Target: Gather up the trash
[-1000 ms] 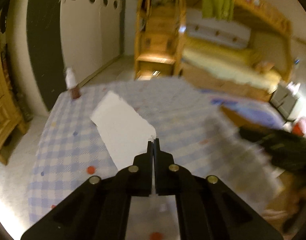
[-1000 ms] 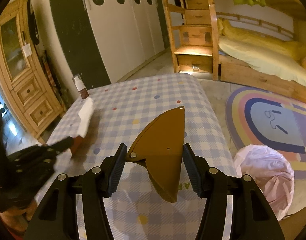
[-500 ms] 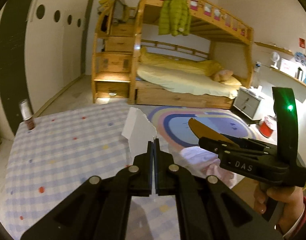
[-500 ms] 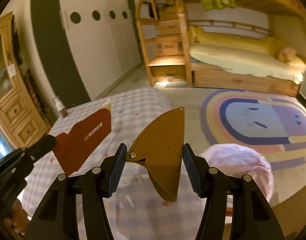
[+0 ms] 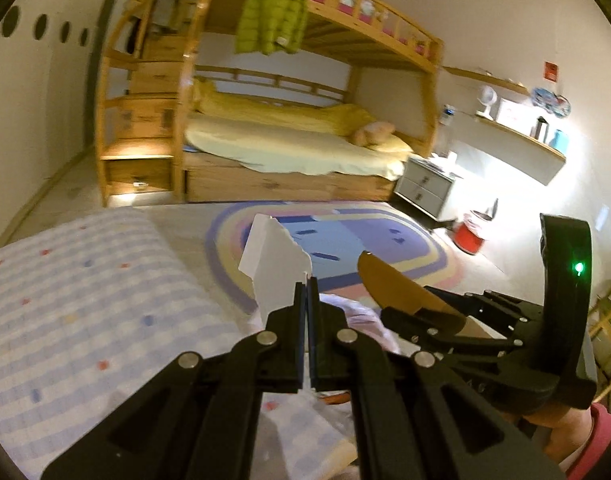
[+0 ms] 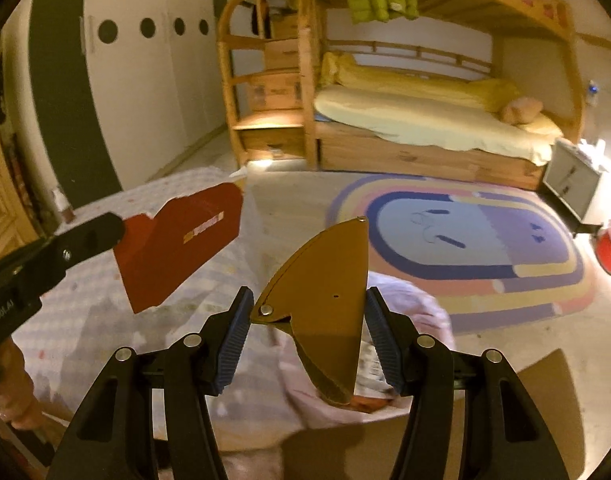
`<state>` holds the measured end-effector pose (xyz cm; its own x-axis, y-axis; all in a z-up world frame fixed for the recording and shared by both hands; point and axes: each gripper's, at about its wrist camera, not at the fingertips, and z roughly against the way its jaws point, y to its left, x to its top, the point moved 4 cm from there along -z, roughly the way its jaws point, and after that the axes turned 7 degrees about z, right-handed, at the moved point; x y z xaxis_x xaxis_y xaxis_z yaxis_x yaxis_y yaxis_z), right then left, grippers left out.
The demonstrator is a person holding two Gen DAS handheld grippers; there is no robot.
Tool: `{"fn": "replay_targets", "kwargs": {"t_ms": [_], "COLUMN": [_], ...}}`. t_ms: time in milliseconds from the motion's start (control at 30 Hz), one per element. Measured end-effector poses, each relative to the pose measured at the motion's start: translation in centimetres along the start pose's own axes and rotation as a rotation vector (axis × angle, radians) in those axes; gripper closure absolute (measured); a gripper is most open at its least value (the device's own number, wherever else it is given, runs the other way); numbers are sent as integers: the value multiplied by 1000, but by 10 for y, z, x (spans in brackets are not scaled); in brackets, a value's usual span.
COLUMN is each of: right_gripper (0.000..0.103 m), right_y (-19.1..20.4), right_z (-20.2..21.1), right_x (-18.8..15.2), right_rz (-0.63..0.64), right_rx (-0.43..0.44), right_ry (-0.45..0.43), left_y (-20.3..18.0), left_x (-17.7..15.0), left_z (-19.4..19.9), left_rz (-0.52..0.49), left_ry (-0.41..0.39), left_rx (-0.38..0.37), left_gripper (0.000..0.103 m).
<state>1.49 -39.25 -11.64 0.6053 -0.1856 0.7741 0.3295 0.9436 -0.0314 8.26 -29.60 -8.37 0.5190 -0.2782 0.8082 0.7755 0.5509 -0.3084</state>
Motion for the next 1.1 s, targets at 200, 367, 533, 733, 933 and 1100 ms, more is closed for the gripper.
{"fn": "replay_targets", "kwargs": {"t_ms": [200, 367, 533, 733, 933, 1100], "right_gripper": [46, 46, 42, 41, 37, 25], "right_y": [-38, -64, -85, -90, -83, -61], "right_z": [-14, -29, -43, -34, -12, 20], "right_x": [-10, -14, -17, -22, -16, -7], "right_rz": [-38, -76, -135, -167, -175, -159], "right_rx": [-38, -38, -20, -23, -11, 23], "right_ry": [35, 47, 60, 55, 29, -13], "left_y": [-18, -22, -18, -13, 4, 25], "left_x": [-3, -3, -3, -3, -3, 2], "left_z": [-43, -68, -84, -81, -60, -16], "left_rz": [4, 14, 56, 63, 72, 81], "left_ry": [60, 90, 109, 95, 89, 44], "left_rx": [-74, -104, -99, -57, 23, 111], "left_gripper": [103, 103, 81, 67, 62, 52]}}
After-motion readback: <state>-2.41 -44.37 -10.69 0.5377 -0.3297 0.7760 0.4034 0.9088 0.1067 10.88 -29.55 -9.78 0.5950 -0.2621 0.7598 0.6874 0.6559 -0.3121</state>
